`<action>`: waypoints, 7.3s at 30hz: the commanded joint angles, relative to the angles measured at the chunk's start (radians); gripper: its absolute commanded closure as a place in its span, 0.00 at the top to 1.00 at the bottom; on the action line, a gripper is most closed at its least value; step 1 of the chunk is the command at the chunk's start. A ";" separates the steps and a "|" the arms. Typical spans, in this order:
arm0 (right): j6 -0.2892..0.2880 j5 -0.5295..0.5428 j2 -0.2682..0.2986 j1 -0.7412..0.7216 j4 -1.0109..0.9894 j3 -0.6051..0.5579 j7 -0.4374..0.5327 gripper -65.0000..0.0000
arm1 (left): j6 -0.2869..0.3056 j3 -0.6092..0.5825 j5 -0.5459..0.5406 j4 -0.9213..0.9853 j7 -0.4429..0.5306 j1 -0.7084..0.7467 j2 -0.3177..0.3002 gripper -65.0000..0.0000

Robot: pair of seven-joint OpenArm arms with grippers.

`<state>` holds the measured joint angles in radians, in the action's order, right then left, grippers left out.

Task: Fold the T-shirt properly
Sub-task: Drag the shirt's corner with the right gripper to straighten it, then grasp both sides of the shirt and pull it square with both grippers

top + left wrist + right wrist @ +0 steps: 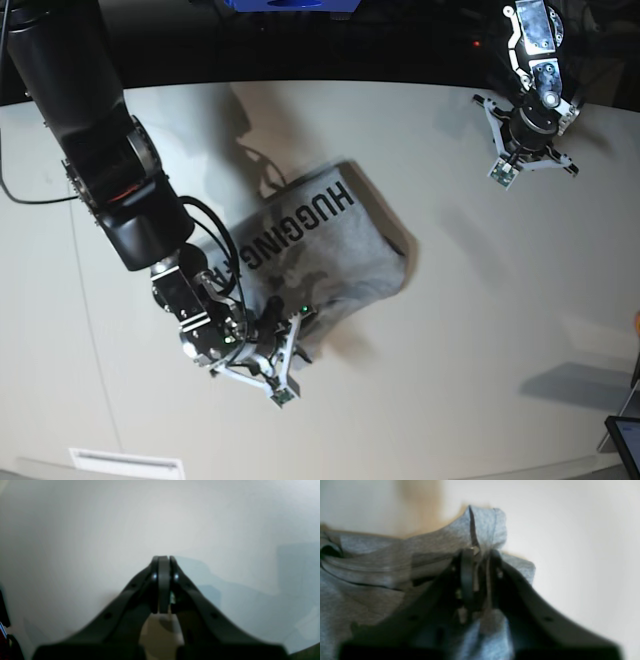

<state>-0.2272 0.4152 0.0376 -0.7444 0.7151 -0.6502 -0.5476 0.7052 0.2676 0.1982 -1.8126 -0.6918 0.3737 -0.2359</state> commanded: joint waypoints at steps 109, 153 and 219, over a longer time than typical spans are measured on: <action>0.070 0.003 0.242 0.432 0.700 0.065 -0.242 0.00 | -0.007 -0.238 -0.179 0.721 0.278 -0.786 0.178 0.01; 0.070 0.001 0.364 0.555 0.685 0.335 -0.199 0.00 | -0.007 -0.236 -0.181 0.222 0.114 -0.341 0.097 0.00; 0.205 0.011 0.370 0.771 1.277 0.375 -0.243 0.02 | -0.043 -0.255 -0.179 0.090 0.163 -0.279 0.007 0.00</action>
<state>-0.0250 0.4271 0.4004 0.0433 1.9785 -0.2787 -0.8066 0.6647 0.0074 0.0242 -1.7058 -0.5457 0.1005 -0.2214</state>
